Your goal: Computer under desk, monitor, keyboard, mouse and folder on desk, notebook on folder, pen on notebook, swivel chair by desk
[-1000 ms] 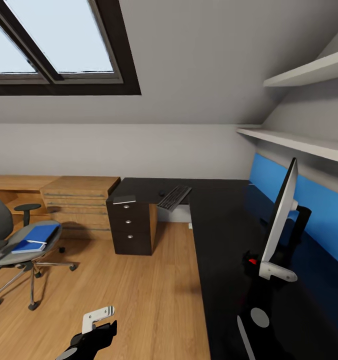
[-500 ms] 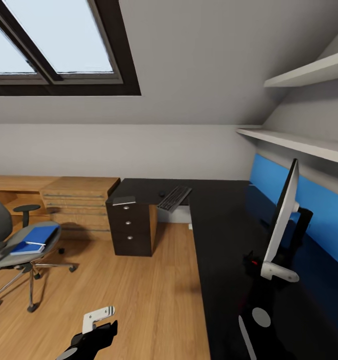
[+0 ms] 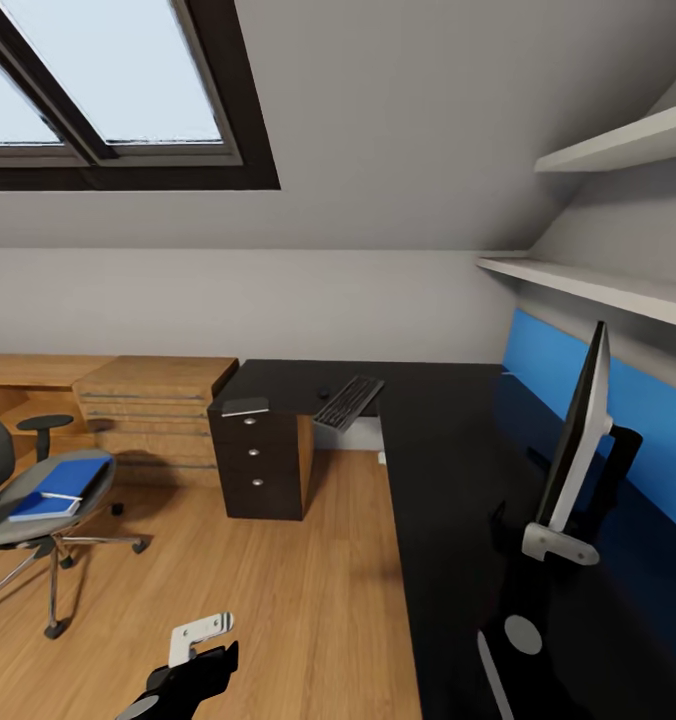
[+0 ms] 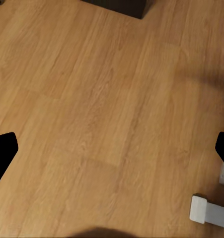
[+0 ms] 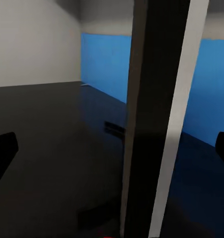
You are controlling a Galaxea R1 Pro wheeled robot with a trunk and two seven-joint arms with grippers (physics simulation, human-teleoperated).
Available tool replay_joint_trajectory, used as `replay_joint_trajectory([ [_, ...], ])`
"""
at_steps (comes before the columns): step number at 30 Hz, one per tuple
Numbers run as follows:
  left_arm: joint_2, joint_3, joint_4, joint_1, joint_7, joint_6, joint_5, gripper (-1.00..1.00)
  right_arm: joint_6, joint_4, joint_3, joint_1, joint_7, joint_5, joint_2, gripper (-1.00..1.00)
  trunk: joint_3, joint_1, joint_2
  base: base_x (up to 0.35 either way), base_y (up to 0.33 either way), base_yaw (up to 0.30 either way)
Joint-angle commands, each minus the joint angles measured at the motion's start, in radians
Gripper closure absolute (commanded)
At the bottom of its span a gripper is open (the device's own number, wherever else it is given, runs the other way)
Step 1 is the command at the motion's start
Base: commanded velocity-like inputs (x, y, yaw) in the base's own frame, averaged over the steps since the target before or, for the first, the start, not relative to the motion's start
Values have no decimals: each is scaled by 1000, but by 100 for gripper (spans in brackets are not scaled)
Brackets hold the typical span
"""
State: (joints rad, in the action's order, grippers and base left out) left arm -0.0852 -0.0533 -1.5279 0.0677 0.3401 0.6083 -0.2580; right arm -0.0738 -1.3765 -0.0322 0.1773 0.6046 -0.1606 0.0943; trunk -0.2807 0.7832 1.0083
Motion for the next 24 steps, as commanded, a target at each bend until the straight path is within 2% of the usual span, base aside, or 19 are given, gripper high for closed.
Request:
replay_joint_trajectory([
  [1,0,-3,-2,0,10,2,-10,-100,-1,0,-2,1,2,-5,1,-100,-1,0,1,68,0,0],
  [12,0,-9,0,0,11,2,-10,-100,35,1,-65,2,1,-4,1,-100,-1,0,1,17,0,0],
  [21,-1,-11,1,0,10,2,-10,-100,38,4,-77,4,3,-3,1,-100,-1,0,1,-1,-1,0],
  [24,-1,-12,2,0,10,2,-10,-100,38,6,-83,4,3,9,1,-100,-1,0,1,-131,-141,0],
])
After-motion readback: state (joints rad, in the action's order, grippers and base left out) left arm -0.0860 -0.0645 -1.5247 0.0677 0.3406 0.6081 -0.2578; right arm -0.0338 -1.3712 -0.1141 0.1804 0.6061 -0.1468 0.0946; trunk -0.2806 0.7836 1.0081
